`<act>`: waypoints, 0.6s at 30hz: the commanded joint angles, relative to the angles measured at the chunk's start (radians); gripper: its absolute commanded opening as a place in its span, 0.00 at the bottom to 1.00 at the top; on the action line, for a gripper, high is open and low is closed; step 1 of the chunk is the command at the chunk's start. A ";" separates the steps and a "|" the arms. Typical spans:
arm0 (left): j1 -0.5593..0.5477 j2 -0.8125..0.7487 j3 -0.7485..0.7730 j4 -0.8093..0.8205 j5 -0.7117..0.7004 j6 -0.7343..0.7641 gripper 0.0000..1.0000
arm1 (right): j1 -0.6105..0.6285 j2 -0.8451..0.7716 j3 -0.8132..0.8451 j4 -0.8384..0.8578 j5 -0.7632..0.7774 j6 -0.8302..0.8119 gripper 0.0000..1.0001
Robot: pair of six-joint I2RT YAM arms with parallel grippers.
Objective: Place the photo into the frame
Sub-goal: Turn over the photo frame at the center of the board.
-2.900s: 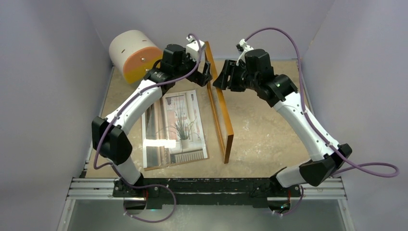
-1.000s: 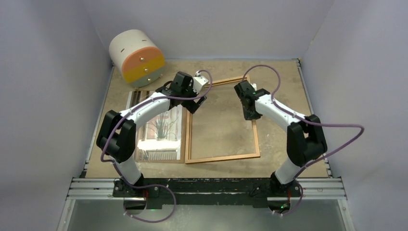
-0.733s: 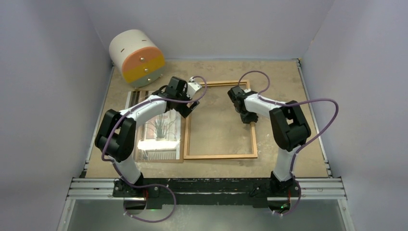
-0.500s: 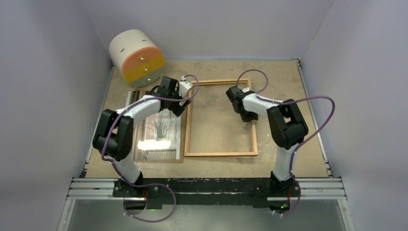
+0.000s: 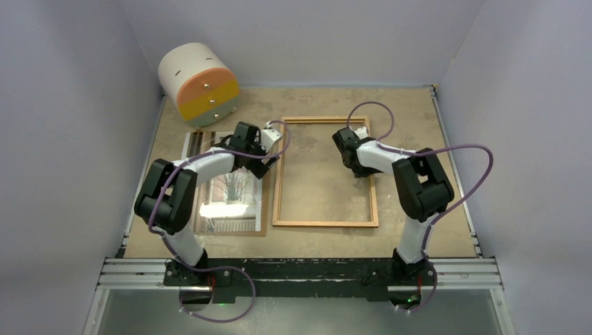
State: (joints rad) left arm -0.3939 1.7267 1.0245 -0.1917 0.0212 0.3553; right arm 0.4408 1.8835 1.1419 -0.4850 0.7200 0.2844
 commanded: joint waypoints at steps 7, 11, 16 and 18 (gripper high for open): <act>-0.066 -0.034 -0.031 0.113 0.024 0.003 1.00 | -0.060 -0.085 -0.076 0.031 -0.224 0.061 0.78; -0.099 -0.028 -0.035 0.134 0.000 0.001 1.00 | -0.102 -0.148 -0.089 0.060 -0.319 0.083 0.86; -0.143 -0.002 -0.024 0.141 -0.031 0.013 1.00 | -0.139 -0.236 -0.087 0.080 -0.465 0.121 0.92; -0.159 0.012 -0.010 0.142 -0.049 0.013 1.00 | -0.144 -0.274 -0.090 0.084 -0.499 0.131 0.92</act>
State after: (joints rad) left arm -0.5259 1.7222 0.9852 -0.0895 0.0078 0.3595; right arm 0.3061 1.7027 1.0561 -0.4255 0.3656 0.3611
